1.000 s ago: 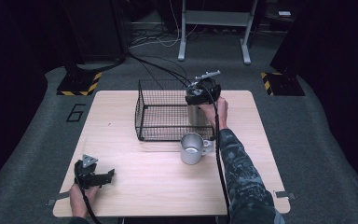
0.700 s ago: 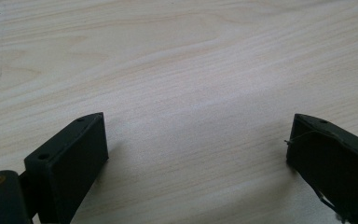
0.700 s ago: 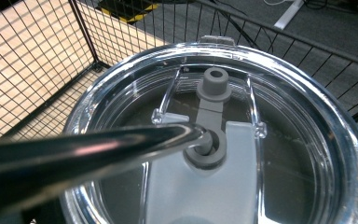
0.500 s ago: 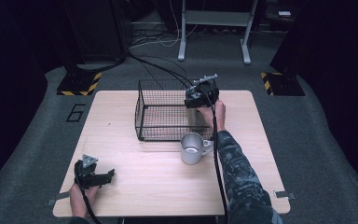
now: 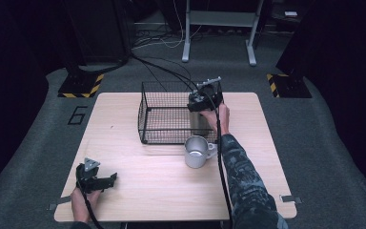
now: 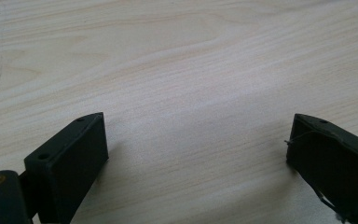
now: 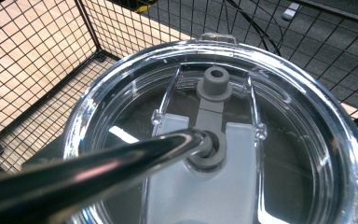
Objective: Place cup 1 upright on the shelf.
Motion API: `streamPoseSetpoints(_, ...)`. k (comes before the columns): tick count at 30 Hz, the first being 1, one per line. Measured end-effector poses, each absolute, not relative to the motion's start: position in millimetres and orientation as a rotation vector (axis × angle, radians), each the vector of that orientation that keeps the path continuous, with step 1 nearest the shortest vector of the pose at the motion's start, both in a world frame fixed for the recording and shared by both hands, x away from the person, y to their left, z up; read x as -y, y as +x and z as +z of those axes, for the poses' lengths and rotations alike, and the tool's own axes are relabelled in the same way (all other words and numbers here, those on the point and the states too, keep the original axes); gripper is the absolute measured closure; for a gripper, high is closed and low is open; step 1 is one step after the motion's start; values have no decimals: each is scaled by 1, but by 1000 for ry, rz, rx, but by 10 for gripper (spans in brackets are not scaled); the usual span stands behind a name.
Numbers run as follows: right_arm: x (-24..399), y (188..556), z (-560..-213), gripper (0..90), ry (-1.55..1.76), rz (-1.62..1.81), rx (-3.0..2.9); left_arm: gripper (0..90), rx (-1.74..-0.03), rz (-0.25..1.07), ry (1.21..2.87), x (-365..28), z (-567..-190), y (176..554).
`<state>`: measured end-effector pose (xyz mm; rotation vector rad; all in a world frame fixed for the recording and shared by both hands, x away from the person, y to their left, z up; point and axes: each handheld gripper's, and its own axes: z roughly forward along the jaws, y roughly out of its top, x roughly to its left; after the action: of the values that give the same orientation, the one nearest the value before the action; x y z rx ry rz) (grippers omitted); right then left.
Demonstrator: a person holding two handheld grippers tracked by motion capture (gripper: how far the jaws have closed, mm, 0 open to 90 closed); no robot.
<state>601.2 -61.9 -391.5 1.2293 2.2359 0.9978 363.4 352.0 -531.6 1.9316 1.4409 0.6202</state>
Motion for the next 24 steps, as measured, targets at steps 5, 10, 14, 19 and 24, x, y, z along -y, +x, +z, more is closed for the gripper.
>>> streamPoseSetpoints(5, 60, 602, -393, 29, 1226, 991, -2251, 50, -1442, 618, 1931, -352, -532, 363)
streamPoseSetpoints(10, 60, 601, -393, 28, 1225, 978, -2265, 50, -1442, 619, 1932, -352, -532, 363)
streamPoseSetpoints(14, 62, 600, -391, 22, 1247, 987, -2267, 51, -1437, 625, 1936, -352, -531, 363)
streamPoseSetpoints(19, 67, 596, -381, 10, 1233, 989, -2257, 52, -1437, 628, 1938, -352, -531, 363)
streamPoseSetpoints(24, 69, 592, -374, 0, 1206, 955, -2276, 53, -1436, 627, 1938, -352, -531, 363)
